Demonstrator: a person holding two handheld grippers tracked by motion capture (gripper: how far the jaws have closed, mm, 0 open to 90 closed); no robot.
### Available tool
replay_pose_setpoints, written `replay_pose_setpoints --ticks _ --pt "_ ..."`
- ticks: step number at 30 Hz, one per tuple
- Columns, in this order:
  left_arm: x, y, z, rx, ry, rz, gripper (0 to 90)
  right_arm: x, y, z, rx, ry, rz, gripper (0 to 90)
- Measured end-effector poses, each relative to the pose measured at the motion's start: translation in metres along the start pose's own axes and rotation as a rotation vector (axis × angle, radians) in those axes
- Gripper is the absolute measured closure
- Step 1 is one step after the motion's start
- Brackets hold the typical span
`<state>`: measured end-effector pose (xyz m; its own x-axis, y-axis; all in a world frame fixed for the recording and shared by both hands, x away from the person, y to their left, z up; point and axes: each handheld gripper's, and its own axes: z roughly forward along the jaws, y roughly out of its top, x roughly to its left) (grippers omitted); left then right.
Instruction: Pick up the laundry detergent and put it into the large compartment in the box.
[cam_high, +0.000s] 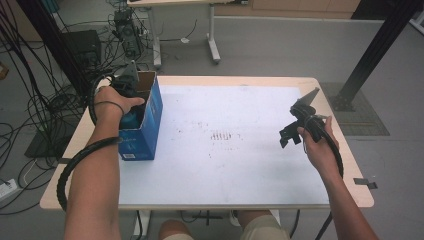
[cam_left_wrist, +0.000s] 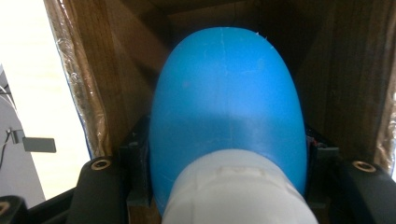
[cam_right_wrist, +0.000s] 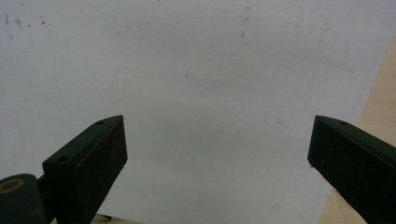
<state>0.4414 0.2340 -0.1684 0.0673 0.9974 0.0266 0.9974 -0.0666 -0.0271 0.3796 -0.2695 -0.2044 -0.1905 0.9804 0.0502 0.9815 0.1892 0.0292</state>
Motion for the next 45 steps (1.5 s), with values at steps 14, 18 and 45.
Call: replay_pose_setpoints --ticks 14,18,45 --pt "-0.0040 -0.0019 0.0004 -0.008 0.008 -0.003 37.4 -0.0010 -0.0016 -0.0005 -0.003 0.004 -0.001 4.9" --pt "-0.0043 -0.0021 0.0005 -0.010 0.009 -0.005 37.4 -0.0019 -0.0019 -0.0013 -0.004 0.004 0.001 4.9" --pt "-0.0021 -0.0038 0.0009 -0.018 0.004 -0.013 37.3 -0.0042 -0.0013 -0.0005 -0.002 0.011 -0.002 4.9"
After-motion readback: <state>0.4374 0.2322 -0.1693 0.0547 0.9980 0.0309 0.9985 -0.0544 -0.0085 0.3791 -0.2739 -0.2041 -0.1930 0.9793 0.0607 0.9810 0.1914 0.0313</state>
